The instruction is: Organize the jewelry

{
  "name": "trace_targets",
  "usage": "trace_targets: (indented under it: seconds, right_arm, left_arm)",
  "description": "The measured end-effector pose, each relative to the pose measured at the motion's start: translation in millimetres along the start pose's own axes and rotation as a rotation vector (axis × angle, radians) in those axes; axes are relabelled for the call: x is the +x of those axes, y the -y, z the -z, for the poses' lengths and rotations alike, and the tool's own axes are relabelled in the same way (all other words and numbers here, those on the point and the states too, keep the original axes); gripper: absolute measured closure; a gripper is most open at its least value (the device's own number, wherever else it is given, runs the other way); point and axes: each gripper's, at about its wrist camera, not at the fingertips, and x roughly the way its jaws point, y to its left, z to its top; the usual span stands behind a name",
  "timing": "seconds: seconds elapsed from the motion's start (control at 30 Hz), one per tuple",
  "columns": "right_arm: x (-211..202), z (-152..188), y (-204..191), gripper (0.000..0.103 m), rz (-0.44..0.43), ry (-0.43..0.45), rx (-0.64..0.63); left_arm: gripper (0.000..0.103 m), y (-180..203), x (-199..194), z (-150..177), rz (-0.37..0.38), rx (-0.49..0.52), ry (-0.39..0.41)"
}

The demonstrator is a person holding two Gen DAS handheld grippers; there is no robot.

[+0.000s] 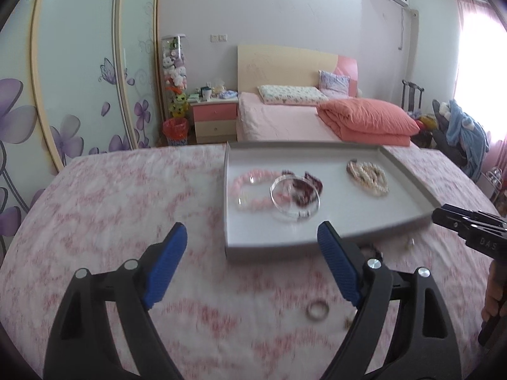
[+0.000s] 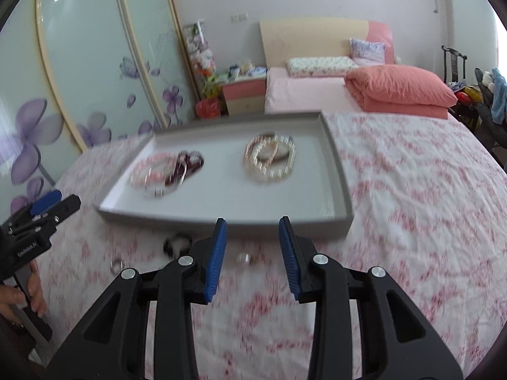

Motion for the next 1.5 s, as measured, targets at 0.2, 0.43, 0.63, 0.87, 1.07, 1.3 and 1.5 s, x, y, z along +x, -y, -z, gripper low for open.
trace_targets:
  seconds: [0.2,0.43,0.63,0.87,1.07,1.3,1.5]
  right_arm:
    - [21,16,-11,0.068,0.012,-0.104,-0.033]
    - [37,16,-20,0.07,0.063,-0.144,-0.07]
    - [42,17,-24,0.083,0.094,-0.15,-0.119]
    - [36,20,-23,0.085,0.124,-0.146,-0.126]
    - [27,26,-8,0.086,0.166,-0.142,-0.095]
    - [14,36,-2,0.086,0.171,-0.143,-0.098]
    - [15,37,-3,0.086,0.171,-0.143,-0.1]
  left_arm:
    - [0.021,0,-6,15,0.021,0.009,-0.029]
    - [0.021,12,-7,20,0.056,0.035,-0.047]
    - [0.021,18,-3,24,0.069,0.046,-0.067]
    - [0.021,18,1,26,0.073,0.03,-0.089]
    - [0.021,24,-1,33,0.101,0.052,-0.102]
    - [0.024,41,1,45,0.103,0.135,-0.144]
    - [0.026,57,-10,53,0.155,0.153,-0.139]
